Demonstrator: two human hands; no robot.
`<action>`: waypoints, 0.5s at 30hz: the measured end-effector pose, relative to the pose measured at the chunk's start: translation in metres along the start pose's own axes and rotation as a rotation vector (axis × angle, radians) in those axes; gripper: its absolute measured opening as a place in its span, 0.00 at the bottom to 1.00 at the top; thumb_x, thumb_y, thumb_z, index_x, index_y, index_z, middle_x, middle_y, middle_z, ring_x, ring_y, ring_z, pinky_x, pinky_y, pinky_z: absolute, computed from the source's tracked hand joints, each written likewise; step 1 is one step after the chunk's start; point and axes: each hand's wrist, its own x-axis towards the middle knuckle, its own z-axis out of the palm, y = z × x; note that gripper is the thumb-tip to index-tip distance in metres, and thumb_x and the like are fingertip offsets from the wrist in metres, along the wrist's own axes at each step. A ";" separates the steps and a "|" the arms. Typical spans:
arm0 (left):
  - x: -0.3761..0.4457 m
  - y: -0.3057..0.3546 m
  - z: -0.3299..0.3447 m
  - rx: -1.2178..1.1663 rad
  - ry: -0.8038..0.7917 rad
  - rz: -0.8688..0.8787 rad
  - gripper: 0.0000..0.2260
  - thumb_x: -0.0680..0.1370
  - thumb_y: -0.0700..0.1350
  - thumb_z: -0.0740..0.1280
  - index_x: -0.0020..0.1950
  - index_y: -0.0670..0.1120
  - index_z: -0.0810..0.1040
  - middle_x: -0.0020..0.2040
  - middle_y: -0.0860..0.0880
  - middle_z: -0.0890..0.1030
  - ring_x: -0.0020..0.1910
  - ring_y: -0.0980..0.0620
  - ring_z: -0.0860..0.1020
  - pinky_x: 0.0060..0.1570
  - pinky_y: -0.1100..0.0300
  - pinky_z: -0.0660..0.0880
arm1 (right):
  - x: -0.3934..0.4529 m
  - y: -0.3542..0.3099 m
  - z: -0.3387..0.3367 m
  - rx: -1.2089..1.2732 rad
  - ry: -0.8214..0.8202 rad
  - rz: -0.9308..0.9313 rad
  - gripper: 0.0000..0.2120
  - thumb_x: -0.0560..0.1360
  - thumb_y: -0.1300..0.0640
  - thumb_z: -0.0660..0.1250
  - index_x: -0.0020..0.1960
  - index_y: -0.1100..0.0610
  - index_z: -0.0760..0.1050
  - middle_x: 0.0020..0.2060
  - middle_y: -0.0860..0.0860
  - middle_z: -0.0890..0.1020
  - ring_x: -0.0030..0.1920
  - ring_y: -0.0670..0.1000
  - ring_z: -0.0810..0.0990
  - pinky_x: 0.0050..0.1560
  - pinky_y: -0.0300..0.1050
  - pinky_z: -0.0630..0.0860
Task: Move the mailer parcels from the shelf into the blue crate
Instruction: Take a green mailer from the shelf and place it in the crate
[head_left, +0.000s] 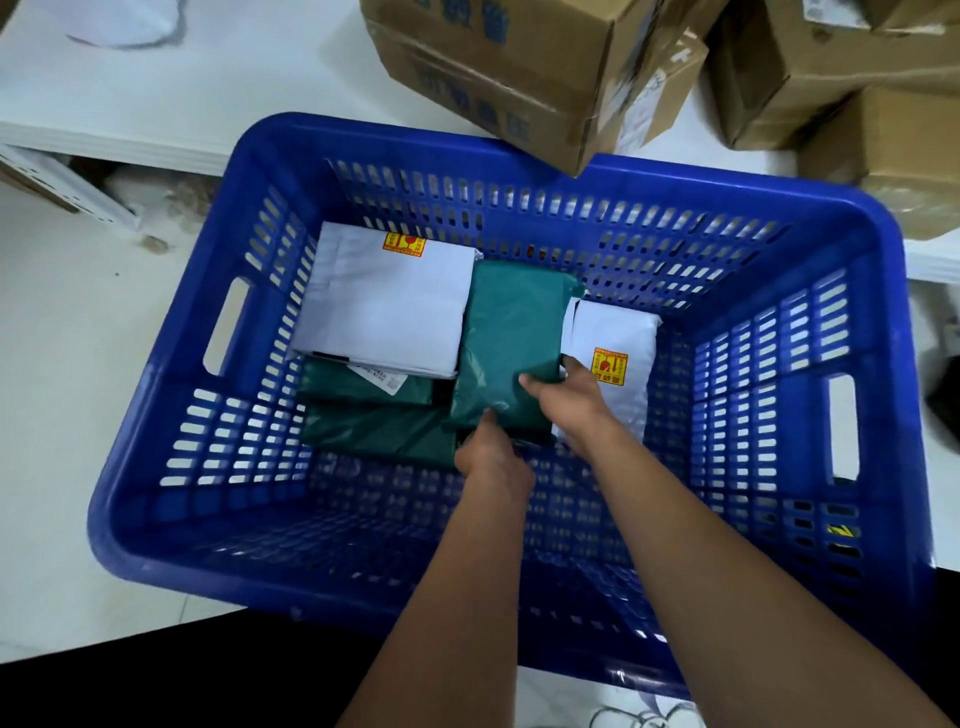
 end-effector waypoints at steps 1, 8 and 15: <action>-0.005 -0.001 -0.001 0.008 -0.016 0.007 0.13 0.78 0.43 0.70 0.60 0.40 0.76 0.54 0.43 0.82 0.45 0.46 0.81 0.44 0.58 0.77 | 0.004 -0.004 0.000 0.017 -0.003 0.011 0.18 0.73 0.58 0.74 0.61 0.55 0.75 0.55 0.50 0.82 0.55 0.52 0.81 0.60 0.47 0.78; -0.001 -0.003 0.001 -0.045 -0.114 0.074 0.13 0.78 0.38 0.68 0.62 0.38 0.77 0.56 0.42 0.83 0.43 0.47 0.81 0.44 0.58 0.80 | 0.004 -0.007 0.005 0.286 0.021 0.074 0.17 0.77 0.67 0.67 0.64 0.59 0.75 0.57 0.54 0.82 0.53 0.52 0.81 0.61 0.46 0.77; -0.005 0.003 0.001 -0.167 -0.238 0.050 0.11 0.82 0.43 0.62 0.62 0.39 0.76 0.49 0.44 0.82 0.42 0.49 0.80 0.39 0.60 0.78 | 0.002 0.001 0.003 0.406 -0.047 0.036 0.22 0.79 0.69 0.64 0.67 0.49 0.74 0.55 0.50 0.82 0.54 0.51 0.81 0.59 0.47 0.78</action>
